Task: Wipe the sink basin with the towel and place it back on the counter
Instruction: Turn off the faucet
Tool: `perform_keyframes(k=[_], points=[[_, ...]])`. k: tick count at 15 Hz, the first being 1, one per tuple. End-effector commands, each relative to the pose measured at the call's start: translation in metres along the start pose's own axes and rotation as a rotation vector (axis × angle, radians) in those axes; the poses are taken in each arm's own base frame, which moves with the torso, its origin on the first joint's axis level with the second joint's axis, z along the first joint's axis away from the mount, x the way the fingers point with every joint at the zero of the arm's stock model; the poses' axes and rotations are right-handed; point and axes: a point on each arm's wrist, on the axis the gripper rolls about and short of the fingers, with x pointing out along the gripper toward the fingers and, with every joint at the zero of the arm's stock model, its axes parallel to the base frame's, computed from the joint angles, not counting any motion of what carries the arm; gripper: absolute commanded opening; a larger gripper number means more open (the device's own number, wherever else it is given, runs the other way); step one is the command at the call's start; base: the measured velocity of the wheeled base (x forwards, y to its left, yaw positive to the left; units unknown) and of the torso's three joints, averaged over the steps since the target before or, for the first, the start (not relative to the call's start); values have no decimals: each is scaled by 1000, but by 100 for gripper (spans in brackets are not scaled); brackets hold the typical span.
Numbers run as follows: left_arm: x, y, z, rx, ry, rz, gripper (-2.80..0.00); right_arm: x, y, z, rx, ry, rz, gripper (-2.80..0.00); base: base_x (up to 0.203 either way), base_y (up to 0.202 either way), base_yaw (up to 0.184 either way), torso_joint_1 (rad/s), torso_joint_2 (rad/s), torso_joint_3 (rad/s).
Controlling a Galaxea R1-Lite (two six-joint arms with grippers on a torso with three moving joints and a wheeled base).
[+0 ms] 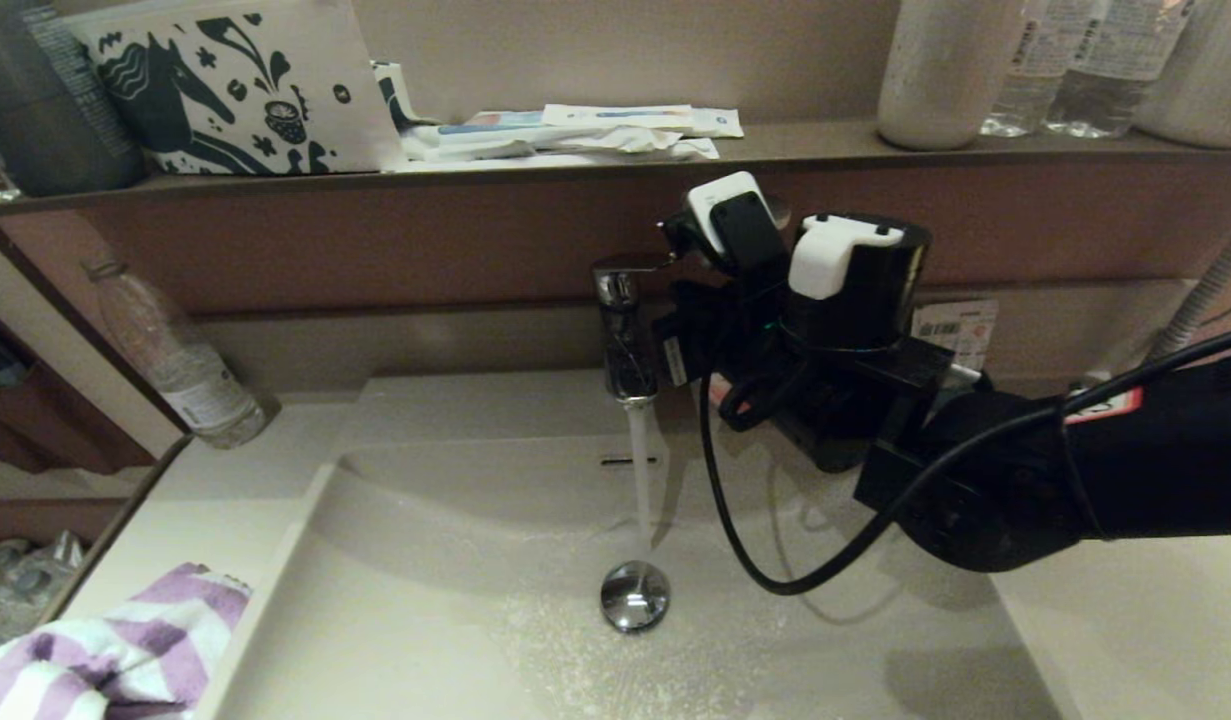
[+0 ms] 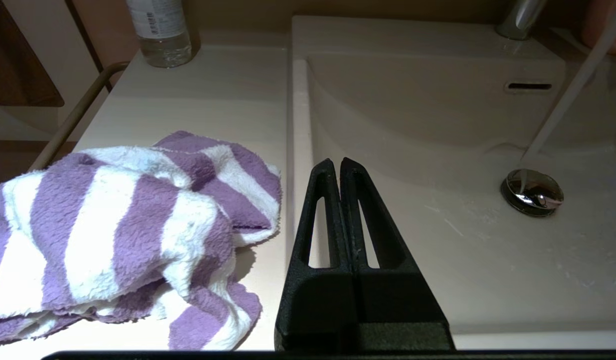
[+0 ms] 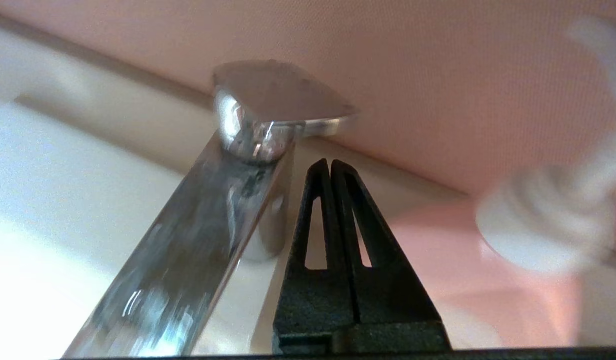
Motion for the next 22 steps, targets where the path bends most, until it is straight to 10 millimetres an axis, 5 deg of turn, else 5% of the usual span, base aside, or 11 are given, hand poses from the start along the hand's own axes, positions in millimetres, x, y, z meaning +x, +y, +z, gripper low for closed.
perform_keyframes(k=[1, 14, 22], points=[[0, 0, 0, -1, -1, 0, -280, -21, -12, 15, 8, -15, -6, -280, 0, 0, 0, 0, 0, 0], [0, 0, 0, -1, -1, 0, -280, -132, -57, 28, 40, -9, -20, -280, 0, 0, 0, 0, 0, 0], [0, 0, 0, 0, -1, 1, -280, -138, -62, 29, 44, -14, -27, -280, 0, 0, 0, 0, 0, 0]])
